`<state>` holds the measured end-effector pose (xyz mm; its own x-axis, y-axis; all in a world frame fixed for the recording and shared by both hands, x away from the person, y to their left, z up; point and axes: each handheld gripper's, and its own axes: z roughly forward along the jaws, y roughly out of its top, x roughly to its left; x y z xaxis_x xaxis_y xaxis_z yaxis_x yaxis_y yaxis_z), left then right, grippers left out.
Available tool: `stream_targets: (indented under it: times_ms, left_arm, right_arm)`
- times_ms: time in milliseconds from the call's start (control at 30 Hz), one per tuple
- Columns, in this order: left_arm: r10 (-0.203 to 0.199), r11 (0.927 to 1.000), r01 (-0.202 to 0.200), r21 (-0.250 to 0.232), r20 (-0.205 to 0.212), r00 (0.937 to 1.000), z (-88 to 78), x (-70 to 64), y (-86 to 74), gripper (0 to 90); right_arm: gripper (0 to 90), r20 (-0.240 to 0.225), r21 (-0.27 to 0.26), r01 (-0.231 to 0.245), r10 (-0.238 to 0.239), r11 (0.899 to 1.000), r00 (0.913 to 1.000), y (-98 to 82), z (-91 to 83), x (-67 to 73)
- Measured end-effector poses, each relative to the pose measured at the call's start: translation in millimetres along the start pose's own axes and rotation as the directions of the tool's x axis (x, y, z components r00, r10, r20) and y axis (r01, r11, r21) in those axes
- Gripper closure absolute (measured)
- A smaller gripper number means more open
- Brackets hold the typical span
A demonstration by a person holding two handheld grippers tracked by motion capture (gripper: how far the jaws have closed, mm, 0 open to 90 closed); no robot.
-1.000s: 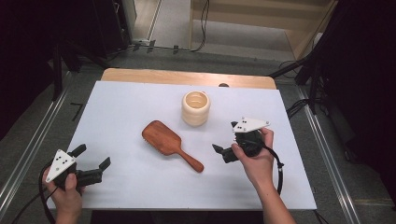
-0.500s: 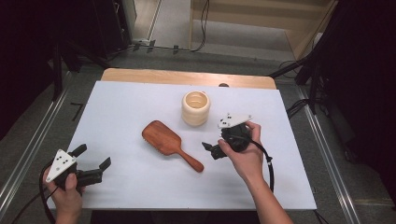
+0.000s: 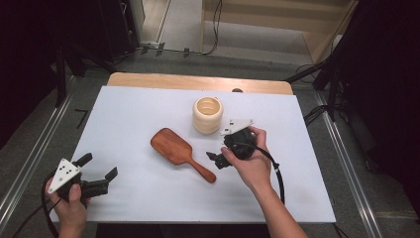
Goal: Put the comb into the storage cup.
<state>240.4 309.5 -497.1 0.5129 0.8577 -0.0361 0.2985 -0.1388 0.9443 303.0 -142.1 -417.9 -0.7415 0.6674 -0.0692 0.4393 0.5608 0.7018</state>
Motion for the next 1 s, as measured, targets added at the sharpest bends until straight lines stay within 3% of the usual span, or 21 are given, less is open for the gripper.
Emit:
stream_targets:
  times_ms: [433,733,1000]
  left_arm:
    - [-0.002,1.0000,0.002,-0.003,0.010,0.9999,0.2,0.7,-0.1,0.0]
    - [0.013,0.9999,-0.013,0.005,0.005,0.9999,1.2,-1.4,0.0,0.0]
    - [0.020,0.9998,-0.020,0.008,-0.001,0.9998,1.1,-2.3,0.1,0.0]
  right_arm:
    - [0.0,-0.036,0.076,0.038,-0.036,0.996,0.9987,15.3,20.5,14.5]
    - [0.0,-0.088,0.138,0.063,-0.052,0.988,0.9948,22.4,41.2,26.6]
    - [0.0,-0.106,0.185,0.071,-0.052,0.980,0.9930,25.5,56.0,34.9]
